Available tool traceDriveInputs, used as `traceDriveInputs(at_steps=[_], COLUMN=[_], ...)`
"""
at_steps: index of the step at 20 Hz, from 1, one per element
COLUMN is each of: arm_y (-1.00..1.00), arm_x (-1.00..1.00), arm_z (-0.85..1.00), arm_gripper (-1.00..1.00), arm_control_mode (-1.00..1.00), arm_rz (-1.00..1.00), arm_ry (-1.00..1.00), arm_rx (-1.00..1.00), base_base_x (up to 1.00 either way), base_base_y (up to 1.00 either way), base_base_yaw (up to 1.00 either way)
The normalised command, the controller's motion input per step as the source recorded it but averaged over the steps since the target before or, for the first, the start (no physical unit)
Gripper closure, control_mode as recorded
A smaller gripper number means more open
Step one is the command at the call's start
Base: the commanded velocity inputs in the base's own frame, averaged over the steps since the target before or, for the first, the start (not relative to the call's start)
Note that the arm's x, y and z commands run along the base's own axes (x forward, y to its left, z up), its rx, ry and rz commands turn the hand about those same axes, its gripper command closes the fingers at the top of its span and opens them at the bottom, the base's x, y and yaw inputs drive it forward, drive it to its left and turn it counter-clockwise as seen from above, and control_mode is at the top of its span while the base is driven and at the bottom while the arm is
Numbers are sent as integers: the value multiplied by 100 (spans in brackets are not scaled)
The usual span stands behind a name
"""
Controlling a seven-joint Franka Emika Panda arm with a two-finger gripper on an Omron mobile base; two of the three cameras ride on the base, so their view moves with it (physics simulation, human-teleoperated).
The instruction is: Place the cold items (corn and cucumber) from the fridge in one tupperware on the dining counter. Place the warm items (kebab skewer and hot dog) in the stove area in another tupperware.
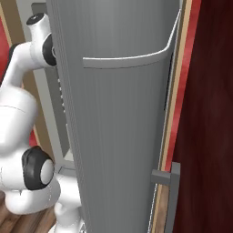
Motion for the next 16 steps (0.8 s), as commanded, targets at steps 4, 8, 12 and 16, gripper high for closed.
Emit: traceDriveInputs(at_steps=[4,8,12,16], arm_y=[-16,-2,-4,-30], arm_x=[41,27,28,67], arm_z=[51,7,-13,-6], arm_gripper=[-100,-100,-100,-100], arm_control_mode=[-100,-100,-100,-100], arm_rz=[0,0,0,0], arm_ry=[-4,0,-7,-6], arm_rx=[-23,-16,-1,0], base_base_x=[0,0,0,0], base_base_y=[0,0,0,0], base_base_yaw=[0,0,0,0])
